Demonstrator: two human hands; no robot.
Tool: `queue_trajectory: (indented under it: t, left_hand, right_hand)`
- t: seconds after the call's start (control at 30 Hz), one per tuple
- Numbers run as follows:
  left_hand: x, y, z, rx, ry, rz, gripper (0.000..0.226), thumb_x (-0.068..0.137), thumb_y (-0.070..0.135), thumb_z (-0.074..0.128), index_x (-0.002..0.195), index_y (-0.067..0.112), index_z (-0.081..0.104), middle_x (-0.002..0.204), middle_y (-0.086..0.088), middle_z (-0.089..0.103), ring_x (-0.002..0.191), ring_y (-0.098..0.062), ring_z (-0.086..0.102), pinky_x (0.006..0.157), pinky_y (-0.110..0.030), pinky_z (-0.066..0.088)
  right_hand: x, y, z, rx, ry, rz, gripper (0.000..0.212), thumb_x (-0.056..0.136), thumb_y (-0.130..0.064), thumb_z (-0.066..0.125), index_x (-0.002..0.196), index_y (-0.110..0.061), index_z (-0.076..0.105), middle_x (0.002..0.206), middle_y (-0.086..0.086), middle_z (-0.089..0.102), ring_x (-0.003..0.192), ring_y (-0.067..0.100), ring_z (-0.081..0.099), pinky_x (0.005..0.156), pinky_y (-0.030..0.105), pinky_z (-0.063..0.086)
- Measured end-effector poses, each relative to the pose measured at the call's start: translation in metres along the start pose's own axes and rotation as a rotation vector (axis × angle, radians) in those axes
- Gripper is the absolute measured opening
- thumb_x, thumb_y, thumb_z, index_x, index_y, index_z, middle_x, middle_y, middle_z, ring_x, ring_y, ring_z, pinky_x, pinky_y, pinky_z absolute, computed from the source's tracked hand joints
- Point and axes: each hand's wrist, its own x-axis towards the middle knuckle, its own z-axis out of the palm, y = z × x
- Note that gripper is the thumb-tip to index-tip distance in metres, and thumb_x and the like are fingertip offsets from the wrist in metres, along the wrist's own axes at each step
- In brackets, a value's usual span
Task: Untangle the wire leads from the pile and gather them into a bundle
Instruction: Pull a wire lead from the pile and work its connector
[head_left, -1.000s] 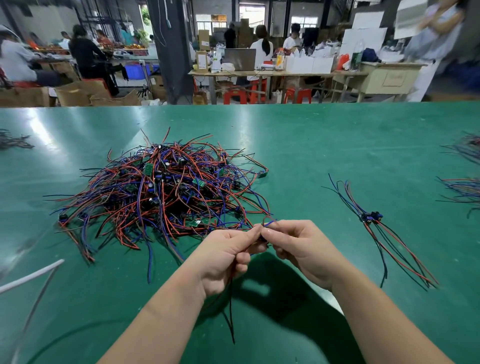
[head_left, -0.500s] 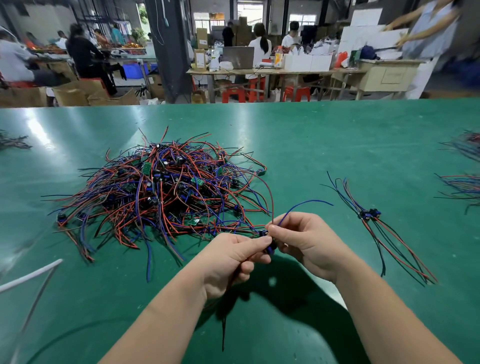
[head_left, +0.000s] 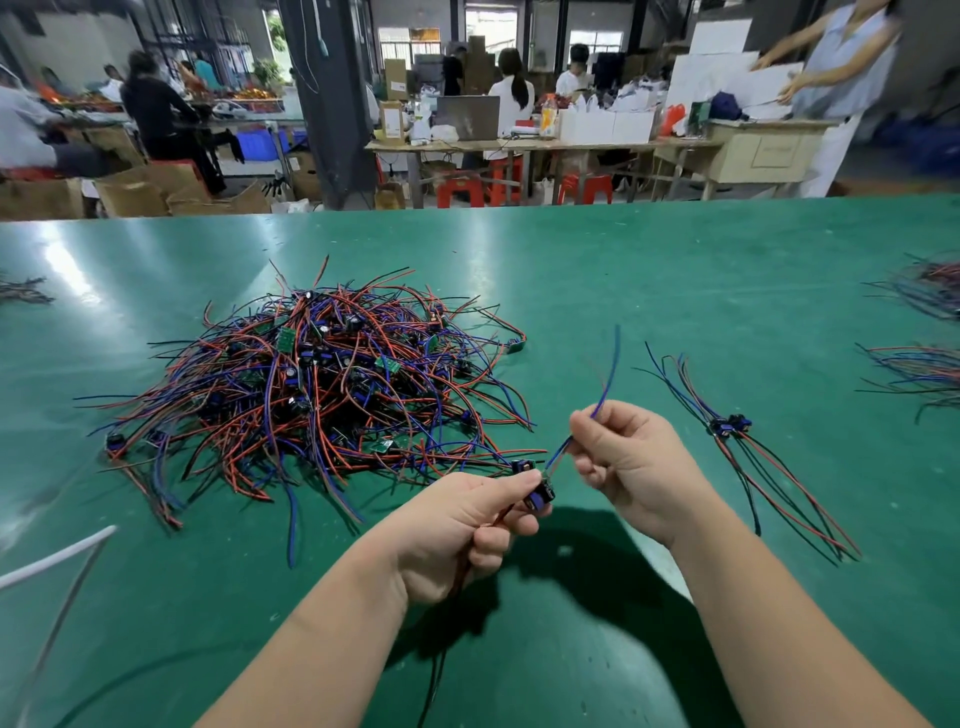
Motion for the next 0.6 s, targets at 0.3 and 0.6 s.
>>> queue_trajectory:
  t: [0.3, 0.6]
  left_hand:
    - [-0.003, -0.005, 0.003, 0.174, -0.093, -0.016, 0.025, 0.073, 0.042, 0.067, 0.071, 0.018, 0.074, 0.066, 0.005, 0.065, 0.052, -0.002, 0.058, 0.046, -0.013, 0.045]
    - [0.000, 0.000, 0.000, -0.235, -0.006, 0.339, 0.027, 0.077, 0.034, 0.054, 0.079, 0.018, 0.077, 0.077, 0.003, 0.063, 0.057, -0.006, 0.043, 0.061, -0.021, 0.036]
  right_hand:
    - [0.014, -0.008, -0.029, 0.337, 0.391, -0.056, 0.020, 0.088, -0.020, 0.064, 0.073, -0.012, 0.053, 0.056, 0.002, 0.064, 0.043, 0.003, 0.054, 0.042, 0.011, 0.045]
    - [0.004, 0.007, -0.007, -0.213, -0.054, 0.166, 0.014, 0.083, 0.007, 0.063, 0.087, -0.006, 0.061, 0.068, 0.007, 0.062, 0.045, 0.011, 0.057, 0.042, 0.016, 0.042]
